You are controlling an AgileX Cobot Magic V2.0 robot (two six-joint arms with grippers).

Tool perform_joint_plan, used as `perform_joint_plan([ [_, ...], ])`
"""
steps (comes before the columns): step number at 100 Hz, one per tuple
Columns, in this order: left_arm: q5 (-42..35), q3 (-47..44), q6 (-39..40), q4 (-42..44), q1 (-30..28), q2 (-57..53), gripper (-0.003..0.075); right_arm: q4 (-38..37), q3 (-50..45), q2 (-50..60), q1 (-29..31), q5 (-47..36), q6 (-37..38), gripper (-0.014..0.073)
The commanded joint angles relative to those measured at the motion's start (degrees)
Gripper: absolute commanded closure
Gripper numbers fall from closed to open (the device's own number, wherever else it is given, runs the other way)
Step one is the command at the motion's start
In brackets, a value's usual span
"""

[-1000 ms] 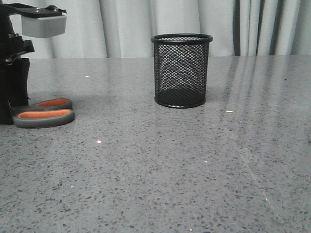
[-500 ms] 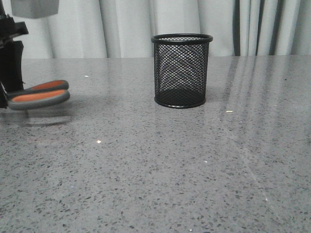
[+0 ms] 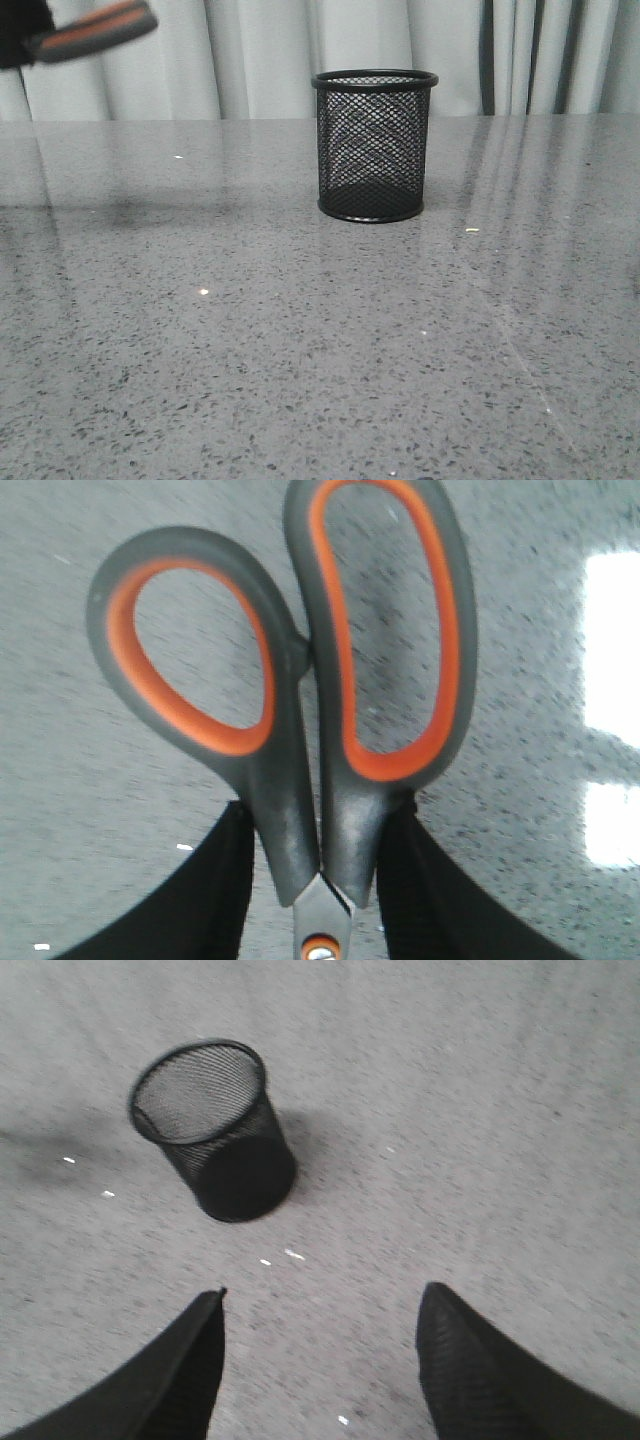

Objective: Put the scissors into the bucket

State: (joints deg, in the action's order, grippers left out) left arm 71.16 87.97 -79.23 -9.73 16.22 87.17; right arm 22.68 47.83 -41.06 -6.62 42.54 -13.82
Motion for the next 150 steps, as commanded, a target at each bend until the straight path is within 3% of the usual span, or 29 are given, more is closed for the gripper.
perform_joint_plan([
  [1,1.94,4.44,0.72,-2.54,2.37,-2.87,0.0597,6.23,2.14,-0.36,0.01,-5.42,-3.38,0.021],
  [30,1.94,12.67,0.72,-0.98,12.82,-2.99,0.0596,25.57,2.38,-2.29,0.01,-5.19,-14.8,0.021],
  [63,0.1,14.34,2.17,3.28,21.74,-2.88,0.0596,43.13,5.33,-6.4,0.01,0.86,-24.68,0.0209],
  [101,-2.1,14.34,3.97,3.28,26.77,-2.88,0.0596,48.93,7.91,-13.03,0.01,5.58,-27.81,0.0209],
  [150,-3.35,14.34,5.01,3.28,26.88,-2.88,0.0596,56.66,7.91,-18.37,0.01,8.96,-33.03,0.0209],
])
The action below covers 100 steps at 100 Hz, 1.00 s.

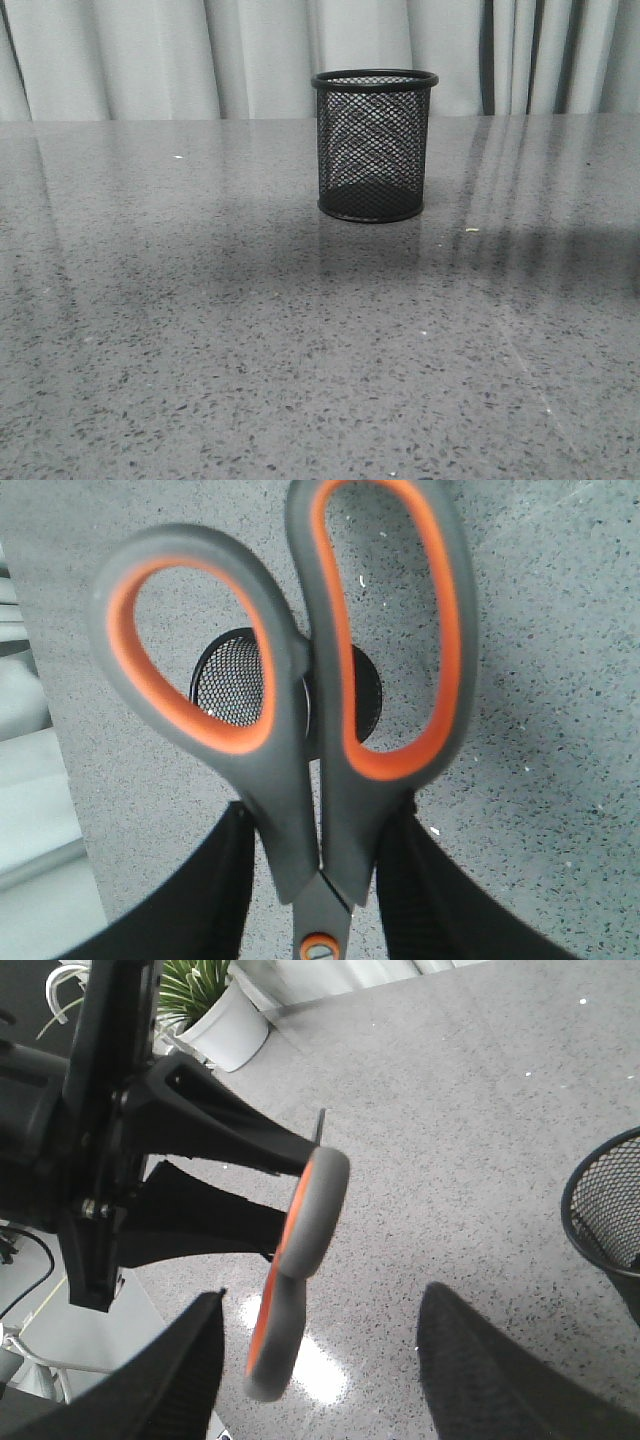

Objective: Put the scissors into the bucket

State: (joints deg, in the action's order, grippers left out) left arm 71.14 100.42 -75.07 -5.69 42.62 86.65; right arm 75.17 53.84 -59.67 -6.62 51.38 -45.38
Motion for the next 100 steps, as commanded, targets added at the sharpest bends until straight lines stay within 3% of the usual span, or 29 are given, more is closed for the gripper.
perform_joint_plan([
  [1,-3.44,1.9,0.85,-0.76,0.49,-2.36,0.0596,4.18,1.9,0.13,0.01,0.12,-1.47,0.0209],
  [45,-4.24,1.9,0.99,-0.86,0.49,-2.36,0.0596,6.55,2.03,-1.81,-0.64,1.93,-2.59,0.0209],
  [100,-4.24,1.9,2.15,-0.95,0.49,-2.36,0.0596,6.23,9.38,-12.11,-10.09,-0.62,-2.94,0.0232],
])
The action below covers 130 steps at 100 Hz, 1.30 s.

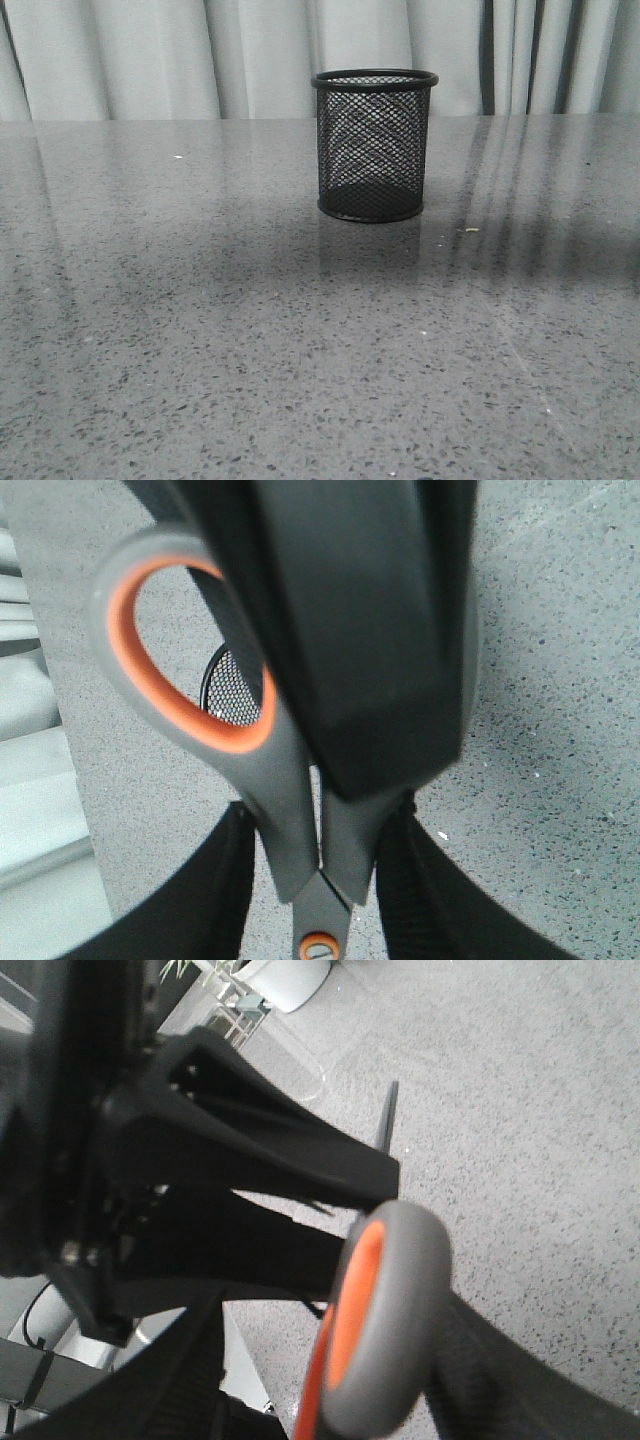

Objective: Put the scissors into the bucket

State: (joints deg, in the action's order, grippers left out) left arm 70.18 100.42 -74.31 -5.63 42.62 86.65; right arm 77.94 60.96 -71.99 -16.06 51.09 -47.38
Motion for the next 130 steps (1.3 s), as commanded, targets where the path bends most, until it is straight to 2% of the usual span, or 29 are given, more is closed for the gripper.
perform_joint_plan([
  [1,-3.28,1.9,1.37,-1.0,0.49,-2.36,0.0596,3.46,2.26,0.04,-0.77,-0.33,-0.94,0.0238],
  [8,-3.28,1.9,1.37,-1.0,0.49,-2.36,0.0596,3.46,2.26,-0.42,-0.78,-0.33,-0.94,0.0323],
  [22,-3.4,1.9,1.37,-1.0,0.49,-2.36,0.0596,3.46,2.26,-0.57,-0.78,-0.45,-1.86,0.0578],
  [29,-3.4,1.9,1.42,-1.0,0.49,-2.36,0.0595,3.46,2.26,-0.57,-0.78,-0.57,-2.55,0.0666],
  [40,-3.4,1.9,1.82,-1.0,0.49,-2.36,0.0575,3.46,2.26,-0.57,-0.78,-0.84,-2.55,0.0663],
  [49,-3.42,1.9,2.96,-1.16,0.49,-2.36,0.05,3.46,2.26,-0.57,-0.78,-1.1,-2.55,0.0663],
  [54,-3.42,1.9,3.4,-1.16,0.49,-2.36,0.0428,3.46,2.26,-0.57,-0.78,-1.23,-2.65,0.0663],
  [60,-3.73,1.9,4.31,-1.16,0.49,-2.36,0.0297,3.46,2.26,-0.57,-0.78,-1.59,-2.65,0.0663],
  [61,-3.73,1.9,4.31,-1.16,0.49,-2.36,0.0297,3.46,2.26,-0.57,-0.78,-1.59,-2.65,0.0663],
  [66,-3.95,1.9,5.51,-1.16,0.49,-2.36,0.0202,3.46,2.26,-0.57,-0.78,-1.86,-2.65,0.0663],
  [71,-3.95,1.9,5.91,-1.16,0.49,-2.36,0.0155,3.46,2.26,-0.57,-0.78,-2.22,-2.65,0.0663],
  [89,-3.85,1.9,6.33,-1.16,0.37,-2.96,0.0155,3.46,2.26,-0.57,-0.78,-3.07,-2.65,0.0659],
  [96,-3.85,2.09,8.71,-1.02,-0.15,-3.55,0.0155,2.57,2.83,-0.57,-0.78,-3.16,-2.65,0.0659],
  [116,-4.61,2.64,23.56,-0.93,-5.99,-6.22,0.0155,-2.6,6.96,-0.57,-0.68,-3.4,-1.57,0.0655],
  [130,-4.61,2.79,34.28,-1.18,-12.42,-8.95,0.0155,-10.71,10.46,-0.57,-0.43,-4.08,5.19,0.0636],
])
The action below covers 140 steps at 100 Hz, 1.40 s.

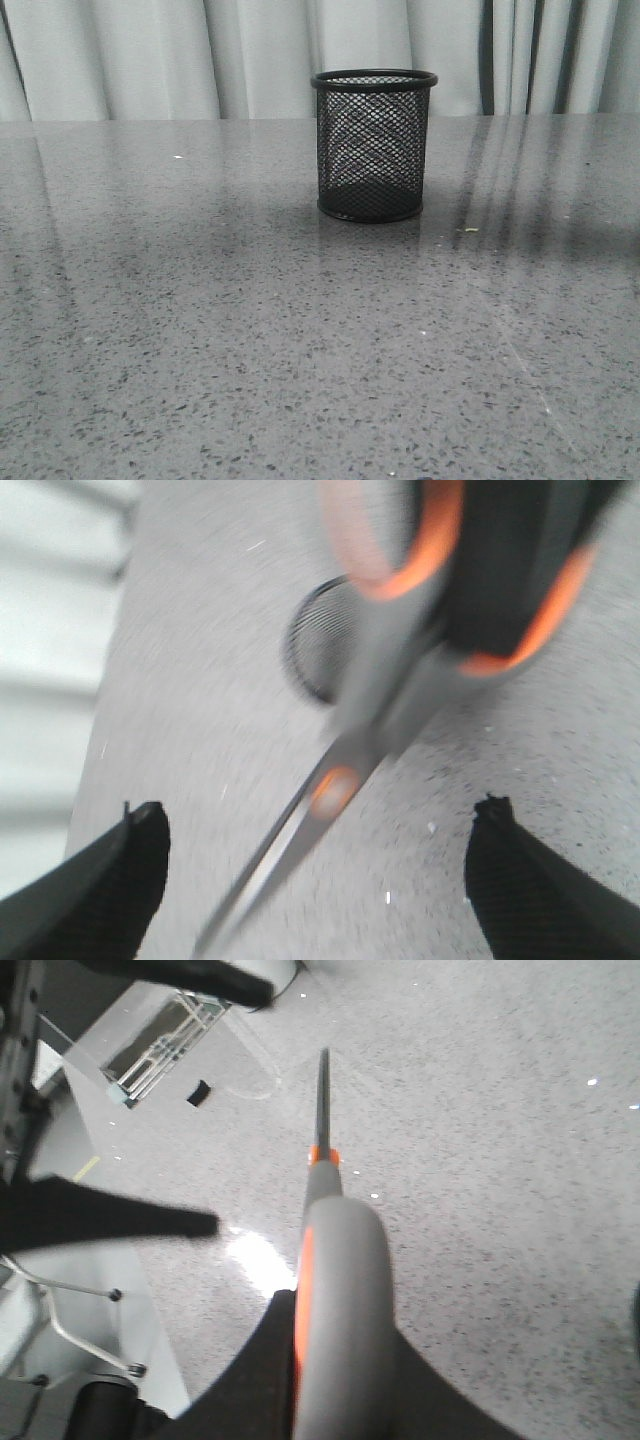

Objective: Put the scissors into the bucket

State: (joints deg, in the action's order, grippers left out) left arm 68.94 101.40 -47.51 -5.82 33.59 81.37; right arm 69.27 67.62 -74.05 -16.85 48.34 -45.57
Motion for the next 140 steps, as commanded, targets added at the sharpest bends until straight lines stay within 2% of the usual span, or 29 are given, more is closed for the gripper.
perform_joint_plan([
  [1,-3.37,1.81,7.86,-1.13,-3.71,-3.79,0.0155,-2.56,4.01,1.49,0.36,-1.45,4.21,0.0636],
  [9,-3.37,1.81,10.87,-2.81,-7.29,-5.17,0.0155,-8.72,6.56,1.49,0.36,-1.45,8.2,0.0636],
  [30,-2.27,1.81,12.86,-13.22,-17.23,-8.7,0.0155,-26.31,14.28,1.41,0.36,1.03,20.75,0.0636],
  [47,-2.03,1.81,13.73,-18.98,-24.42,-11.23,0.0155,-41.75,21.4,1.27,0.36,7.61,29.82,0.0636],
  [64,-2.2,1.81,14.49,-20.18,-28.51,-12.86,0.0155,-53.35,27.29,1.22,0.36,16.32,33.52,0.0636],
  [85,-2.57,1.81,17.24,-20.31,-30.69,-13.39,0.0155,-57.68,29.99,1.13,0.36,25.79,34.93,0.0636],
  [122,-2.57,1.81,17.38,-21.75,-30.69,-13.39,0.0155,-57.15,29.52,0.3,0.24,25.89,35.66,0.0637],
  [140,-2.57,1.81,17.38,-21.75,-30.69,-13.39,0.0155,-57.05,25.44,0.05,-0.96,26.0,35.66,0.0637],
])
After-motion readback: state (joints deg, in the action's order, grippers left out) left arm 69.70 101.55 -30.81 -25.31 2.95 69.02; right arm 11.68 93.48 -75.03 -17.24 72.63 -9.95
